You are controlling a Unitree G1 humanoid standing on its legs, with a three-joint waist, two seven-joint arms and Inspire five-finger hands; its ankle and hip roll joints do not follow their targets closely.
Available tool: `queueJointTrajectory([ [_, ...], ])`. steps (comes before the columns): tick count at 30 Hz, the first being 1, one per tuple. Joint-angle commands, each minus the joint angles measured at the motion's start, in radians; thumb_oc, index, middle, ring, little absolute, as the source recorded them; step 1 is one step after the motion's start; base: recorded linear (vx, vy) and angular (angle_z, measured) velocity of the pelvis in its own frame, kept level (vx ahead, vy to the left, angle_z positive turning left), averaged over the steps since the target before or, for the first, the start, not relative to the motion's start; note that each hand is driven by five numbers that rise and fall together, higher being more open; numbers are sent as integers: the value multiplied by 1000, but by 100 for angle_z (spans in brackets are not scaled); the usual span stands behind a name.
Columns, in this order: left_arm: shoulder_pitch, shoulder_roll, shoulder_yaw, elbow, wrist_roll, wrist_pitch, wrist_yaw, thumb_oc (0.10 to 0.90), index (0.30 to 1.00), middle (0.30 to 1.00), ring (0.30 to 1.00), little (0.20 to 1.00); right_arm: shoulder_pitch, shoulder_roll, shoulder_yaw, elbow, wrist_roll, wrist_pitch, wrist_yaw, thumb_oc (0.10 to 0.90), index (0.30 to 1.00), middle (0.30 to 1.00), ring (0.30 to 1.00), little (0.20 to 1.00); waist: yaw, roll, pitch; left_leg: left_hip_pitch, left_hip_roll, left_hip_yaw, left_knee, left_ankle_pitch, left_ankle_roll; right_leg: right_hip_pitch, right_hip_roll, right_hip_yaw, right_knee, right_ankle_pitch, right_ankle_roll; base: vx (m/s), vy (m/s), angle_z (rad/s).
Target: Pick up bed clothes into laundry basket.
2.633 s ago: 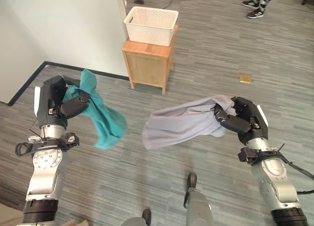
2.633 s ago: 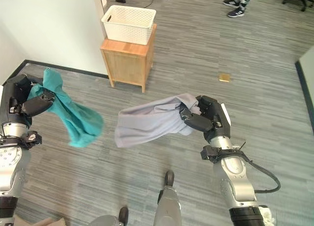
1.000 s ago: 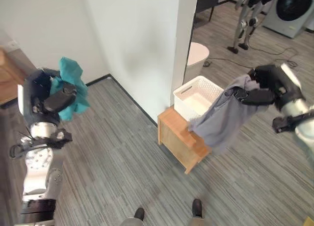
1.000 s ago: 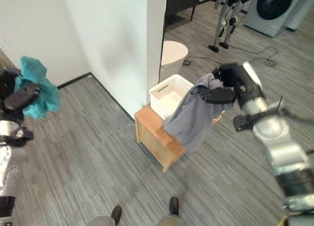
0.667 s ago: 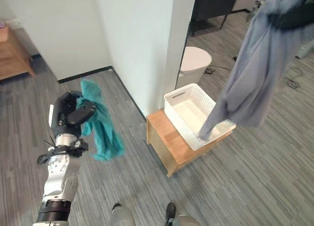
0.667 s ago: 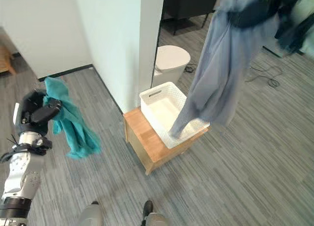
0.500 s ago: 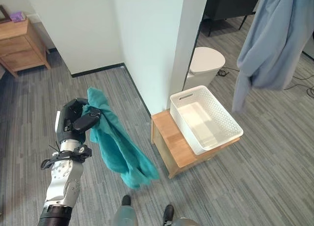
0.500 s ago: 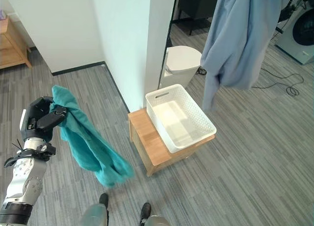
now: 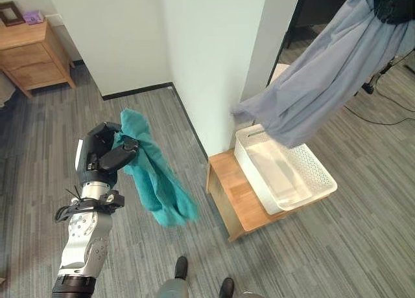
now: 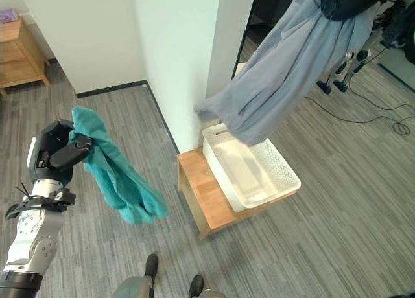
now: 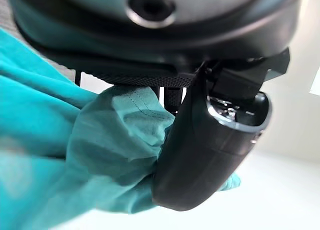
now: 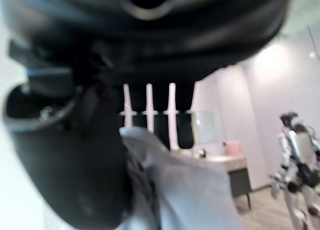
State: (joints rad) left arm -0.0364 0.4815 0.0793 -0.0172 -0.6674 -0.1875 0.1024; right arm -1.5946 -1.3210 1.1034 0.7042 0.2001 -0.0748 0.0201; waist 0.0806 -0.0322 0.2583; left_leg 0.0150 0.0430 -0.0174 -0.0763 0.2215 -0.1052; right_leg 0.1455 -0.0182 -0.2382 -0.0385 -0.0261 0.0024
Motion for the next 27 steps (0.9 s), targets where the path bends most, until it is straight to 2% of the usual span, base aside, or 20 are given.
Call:
queueJointTrajectory([
  [1, 6, 91, 69, -198, -9, -122, -1, 400, 300, 300, 300, 300, -53, 19, -77, 42, -16, -11, -71, 400, 300, 300, 300, 300, 5, -46, -117, -2, 5, -7, 9, -118, -6, -1, -67, 57, -36, -22, 105, 3, 23, 3],
  [4, 15, 100, 80, -189, -10, -118, -4, 400, 300, 300, 300, 300, 2, 9, -94, -33, -48, -7, -54, 400, 300, 300, 300, 300, 6, -43, -115, -5, 3, -8, 7, -119, -6, -7, -70, 57, -38, -20, 107, 0, 0, 0],
  [9, 12, 82, 75, -157, -12, -114, 2, 400, 300, 300, 300, 300, 176, 4, -218, -212, -70, -16, -30, 400, 300, 300, 300, 300, 4, -37, -104, -16, -3, -3, 4, -123, -4, -19, -76, 53, -42, -17, 113, 0, 0, 0],
  [14, -7, 83, 49, -126, 0, -104, -3, 400, 300, 300, 300, 300, 282, 16, -280, -278, -83, -11, -1, 400, 300, 300, 300, 300, 2, -42, -92, -21, -5, 2, 2, -128, -4, -29, -79, 53, -44, -12, 118, 0, 0, 0],
  [21, -1, 78, 50, -125, -10, -102, -4, 400, 300, 300, 300, 300, 404, 62, -341, -283, -83, 0, 28, 400, 300, 300, 300, 300, 8, -42, -66, -29, -3, 15, 1, -131, 1, -55, -79, 78, -45, 1, 122, -15, 1, -3],
  [23, 2, 81, 53, -123, -9, -101, -4, 400, 300, 300, 300, 300, 464, 83, -372, -273, -90, 10, 31, 400, 300, 300, 300, 300, 8, -32, -54, -36, -6, 17, 0, -129, 3, -65, -81, 80, -45, 5, 123, -44, 9, -9],
  [27, 42, 116, 77, -116, -23, -102, -4, 400, 300, 300, 300, 300, 521, 126, -388, -118, -154, 47, 19, 400, 300, 300, 300, 300, 28, -4, -28, -55, -15, 16, -1, -120, 2, -93, -88, 82, -48, 16, 126, -46, 31, -7],
])
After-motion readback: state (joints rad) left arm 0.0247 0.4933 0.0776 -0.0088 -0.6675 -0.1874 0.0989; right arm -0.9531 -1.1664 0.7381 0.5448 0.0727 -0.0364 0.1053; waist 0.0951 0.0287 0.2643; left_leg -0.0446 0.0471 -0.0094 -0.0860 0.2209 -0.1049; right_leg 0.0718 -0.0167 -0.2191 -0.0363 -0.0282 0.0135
